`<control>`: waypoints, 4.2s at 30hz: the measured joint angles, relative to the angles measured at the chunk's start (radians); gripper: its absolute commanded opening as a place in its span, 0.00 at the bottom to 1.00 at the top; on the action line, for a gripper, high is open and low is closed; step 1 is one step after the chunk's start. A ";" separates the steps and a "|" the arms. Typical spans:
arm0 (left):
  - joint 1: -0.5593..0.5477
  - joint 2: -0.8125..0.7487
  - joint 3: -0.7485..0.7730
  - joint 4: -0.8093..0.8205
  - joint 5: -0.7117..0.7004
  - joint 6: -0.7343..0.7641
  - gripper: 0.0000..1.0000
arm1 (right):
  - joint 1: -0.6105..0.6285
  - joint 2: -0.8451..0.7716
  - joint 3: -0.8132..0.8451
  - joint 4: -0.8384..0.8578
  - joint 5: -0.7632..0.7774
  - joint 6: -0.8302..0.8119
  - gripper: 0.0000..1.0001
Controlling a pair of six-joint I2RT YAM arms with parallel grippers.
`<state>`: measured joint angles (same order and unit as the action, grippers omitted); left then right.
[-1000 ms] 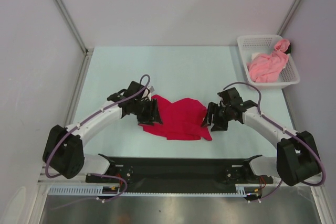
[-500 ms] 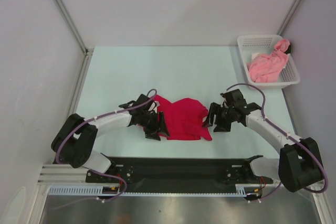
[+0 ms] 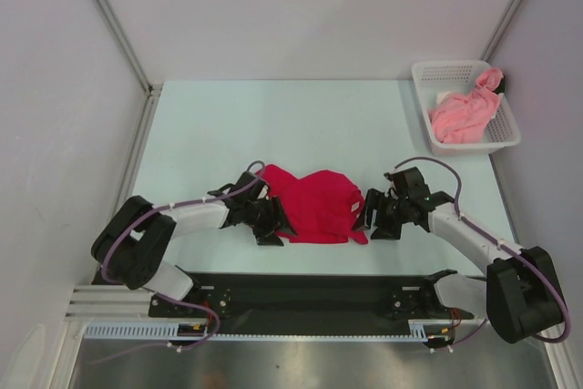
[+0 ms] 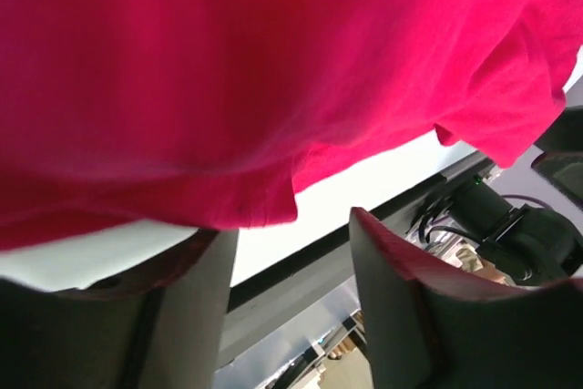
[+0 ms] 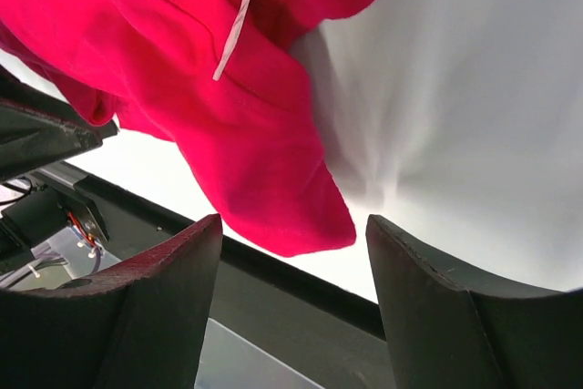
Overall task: Fold and stack the t-shirts
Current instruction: Flatten the tshirt out
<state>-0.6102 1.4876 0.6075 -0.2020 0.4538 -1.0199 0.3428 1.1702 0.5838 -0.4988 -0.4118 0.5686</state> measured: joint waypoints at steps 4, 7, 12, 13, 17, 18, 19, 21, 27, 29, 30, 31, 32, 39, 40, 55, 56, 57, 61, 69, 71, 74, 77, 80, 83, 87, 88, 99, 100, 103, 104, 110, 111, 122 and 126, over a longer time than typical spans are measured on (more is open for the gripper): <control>0.008 0.037 0.005 0.036 0.011 0.000 0.38 | 0.000 -0.018 -0.018 0.004 -0.002 0.000 0.70; 0.010 0.050 0.008 0.039 -0.005 0.009 0.25 | 0.000 -0.024 -0.033 0.016 -0.011 0.000 0.69; 0.011 0.049 0.029 -0.008 -0.060 0.052 0.05 | 0.000 -0.022 -0.060 0.055 -0.030 0.008 0.68; 0.011 0.045 0.035 -0.020 -0.070 0.061 0.00 | 0.000 -0.018 -0.064 0.068 -0.034 0.009 0.66; 0.012 0.016 0.050 -0.079 -0.125 0.108 0.00 | 0.007 0.022 -0.072 0.101 -0.030 0.015 0.57; 0.013 0.007 0.054 -0.100 -0.140 0.118 0.00 | 0.010 0.032 -0.072 0.108 -0.021 0.015 0.48; 0.013 0.001 0.058 -0.114 -0.149 0.126 0.00 | 0.013 0.038 -0.072 0.114 -0.011 0.014 0.41; 0.013 -0.016 0.073 -0.153 -0.179 0.144 0.00 | 0.015 0.040 -0.072 0.121 0.011 0.017 0.22; 0.015 -0.107 0.226 -0.351 -0.346 0.254 0.00 | 0.006 0.039 0.007 0.074 0.127 0.002 0.00; 0.017 -0.123 0.302 -0.415 -0.408 0.290 0.00 | -0.015 0.040 0.107 0.035 0.179 -0.018 0.00; 0.018 -0.132 0.348 -0.445 -0.446 0.307 0.00 | -0.029 0.042 0.173 0.012 0.205 -0.029 0.00; 0.020 -0.145 0.399 -0.474 -0.495 0.327 0.00 | -0.040 0.048 0.235 -0.014 0.227 -0.037 0.00; 0.025 -0.158 0.438 -0.505 -0.531 0.343 0.01 | -0.055 0.054 0.318 -0.033 0.251 -0.051 0.00; 0.105 -0.267 0.680 -0.692 -0.747 0.447 0.00 | -0.106 0.051 0.771 -0.100 0.379 -0.170 0.00; 0.116 -0.287 0.709 -0.705 -0.771 0.462 0.01 | -0.113 0.042 0.798 -0.101 0.386 -0.185 0.00; 0.130 -0.746 0.802 -0.717 -0.779 0.544 0.00 | -0.133 -0.435 0.884 -0.206 0.390 -0.227 0.00; 0.130 -0.752 0.810 -0.720 -0.787 0.544 0.00 | -0.133 -0.458 0.904 -0.217 0.402 -0.220 0.00; 0.130 -0.755 0.819 -0.726 -0.794 0.549 0.00 | -0.133 -0.481 0.934 -0.231 0.415 -0.210 0.00; 0.130 -0.746 0.824 -0.745 -0.821 0.551 0.00 | -0.133 -0.505 1.020 -0.260 0.455 -0.183 0.00; 0.188 -0.529 0.827 -0.775 -0.924 0.549 0.00 | -0.138 -0.192 1.006 -0.235 0.467 -0.153 0.00; 0.249 -0.406 0.829 -0.769 -0.917 0.550 0.00 | -0.154 -0.020 1.006 -0.203 0.415 -0.149 0.04; 0.354 -0.196 0.841 -0.755 -0.898 0.569 0.00 | -0.180 0.274 1.028 -0.182 0.340 -0.144 0.12; 0.437 -0.003 0.870 -0.753 -0.897 0.621 0.00 | -0.195 0.584 1.159 -0.283 0.326 -0.160 0.18; 0.492 0.145 0.930 -0.753 -0.899 0.677 0.18 | -0.199 0.771 1.265 -0.378 0.341 -0.198 0.28; 0.509 0.202 0.981 -0.742 -0.898 0.725 0.60 | -0.202 0.825 1.335 -0.481 0.347 -0.236 0.53; 0.508 0.153 0.967 -0.717 -0.890 0.742 0.92 | -0.208 0.766 1.338 -0.549 0.364 -0.281 0.79; 0.508 0.128 0.946 -0.709 -0.888 0.736 0.92 | -0.211 0.743 1.321 -0.554 0.366 -0.286 0.80; 0.640 -0.275 0.377 -0.591 -0.615 0.602 0.44 | -0.265 0.385 0.808 -0.491 0.241 -0.307 0.68; 0.672 -0.334 0.287 -0.570 -0.576 0.562 0.49 | -0.266 0.348 0.750 -0.481 0.210 -0.301 0.68; 0.734 -0.469 0.099 -0.568 -0.505 0.460 0.69 | -0.266 0.259 0.617 -0.468 0.122 -0.279 0.67; 0.741 -0.476 0.077 -0.575 -0.492 0.432 0.72 | -0.264 0.230 0.579 -0.456 0.098 -0.270 0.67; 0.844 -0.369 0.062 -0.525 -0.475 0.327 0.65 | -0.259 0.145 0.460 -0.442 0.031 -0.256 0.67; 0.860 -0.358 0.058 -0.512 -0.475 0.315 0.63 | -0.259 0.146 0.455 -0.441 0.028 -0.256 0.67; 0.914 -0.163 0.050 -0.378 -0.412 0.248 0.51 | -0.274 0.134 0.451 -0.436 0.018 -0.272 0.66; 0.915 -0.165 0.050 -0.355 -0.416 0.232 0.46 | -0.294 0.118 0.427 -0.434 0.018 -0.279 0.66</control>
<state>0.3046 1.3224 0.6579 -0.5571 0.0380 -0.7883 0.0490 1.2881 1.0107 -0.9325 -0.3935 0.2897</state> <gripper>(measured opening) 0.484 0.663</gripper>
